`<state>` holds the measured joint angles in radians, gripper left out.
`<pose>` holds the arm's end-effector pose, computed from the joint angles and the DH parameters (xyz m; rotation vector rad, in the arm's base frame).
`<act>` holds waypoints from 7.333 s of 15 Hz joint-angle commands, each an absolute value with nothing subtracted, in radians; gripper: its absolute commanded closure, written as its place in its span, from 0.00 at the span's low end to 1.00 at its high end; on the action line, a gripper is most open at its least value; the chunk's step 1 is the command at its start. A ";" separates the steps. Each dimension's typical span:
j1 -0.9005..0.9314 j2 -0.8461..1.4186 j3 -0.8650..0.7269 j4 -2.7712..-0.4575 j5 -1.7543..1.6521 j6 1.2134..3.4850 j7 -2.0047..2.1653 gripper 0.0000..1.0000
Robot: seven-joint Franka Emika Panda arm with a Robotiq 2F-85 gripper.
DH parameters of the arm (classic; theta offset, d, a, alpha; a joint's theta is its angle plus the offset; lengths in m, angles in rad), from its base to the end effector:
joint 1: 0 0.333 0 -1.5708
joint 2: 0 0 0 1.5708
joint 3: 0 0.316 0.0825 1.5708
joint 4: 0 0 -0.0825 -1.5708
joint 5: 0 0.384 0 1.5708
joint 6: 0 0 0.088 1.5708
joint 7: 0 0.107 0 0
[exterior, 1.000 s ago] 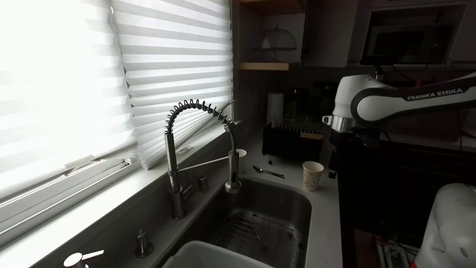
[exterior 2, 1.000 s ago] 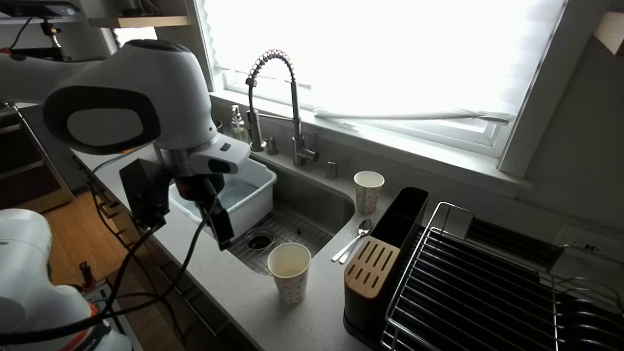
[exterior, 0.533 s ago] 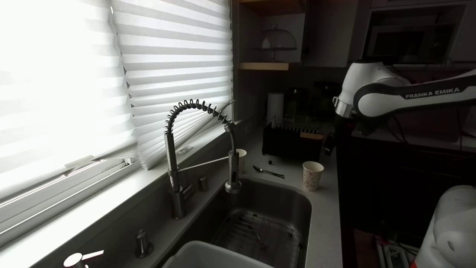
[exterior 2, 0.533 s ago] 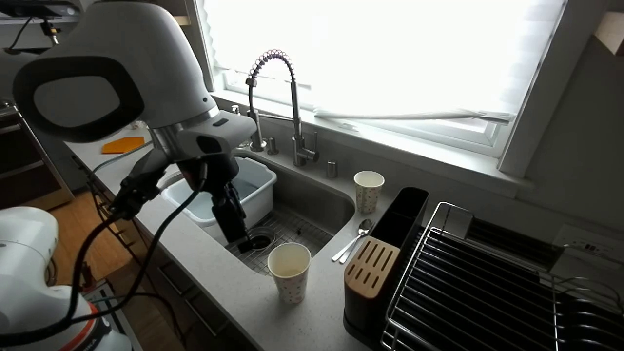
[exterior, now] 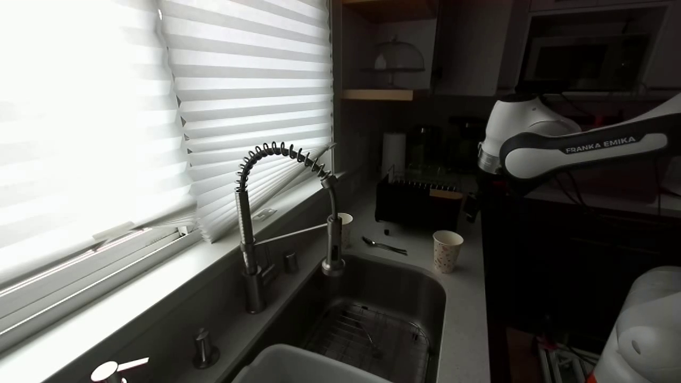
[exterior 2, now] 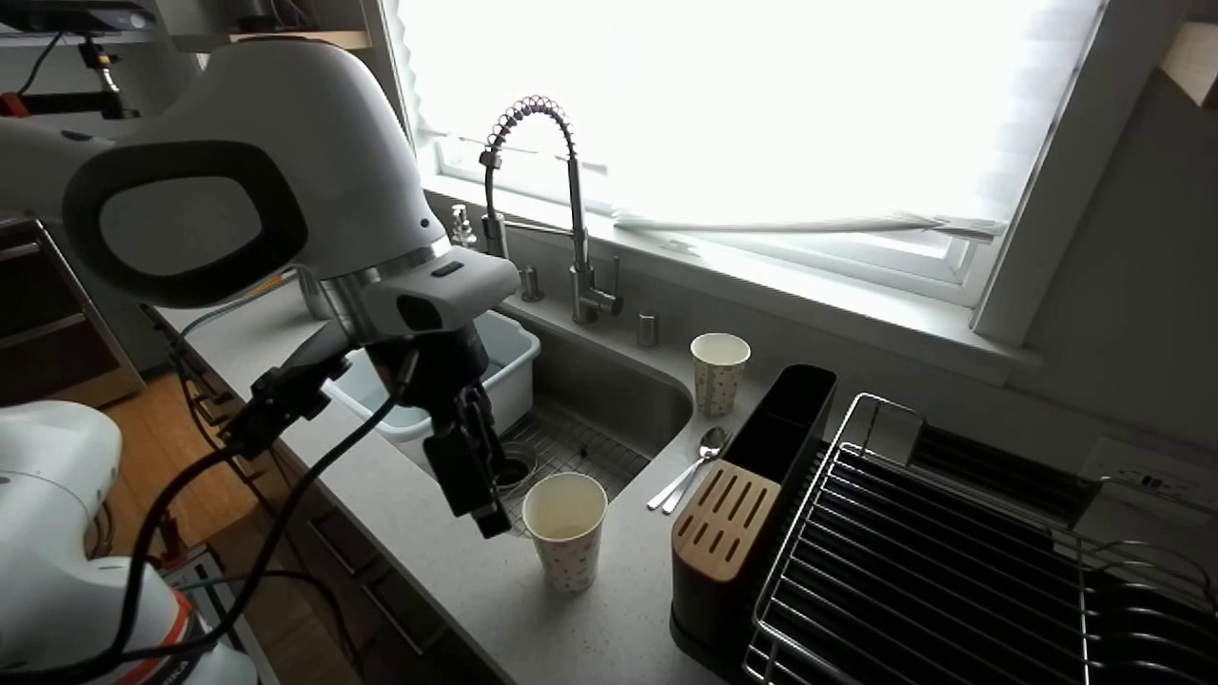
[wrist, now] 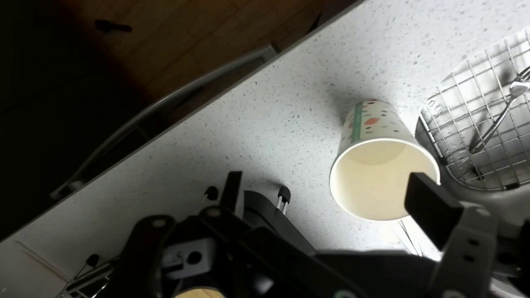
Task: Pick up the closest paper cup, pour the water out into the sink and put the paper cup back on the kitchen counter, pick up the furthest paper cup, pour the water out into the sink and stack the most paper cup into the other paper cup
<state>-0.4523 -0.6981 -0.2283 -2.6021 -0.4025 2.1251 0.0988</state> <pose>0.2693 -0.2461 0.4898 2.7524 -0.8012 0.2197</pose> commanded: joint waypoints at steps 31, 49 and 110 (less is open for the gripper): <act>-0.431 -0.439 -0.342 -2.541 -0.239 2.237 0.029 0.00; -0.432 -0.336 -0.352 -2.527 -0.172 2.304 0.063 0.86; -0.688 -0.595 0.356 -2.614 -2.340 2.697 2.109 0.99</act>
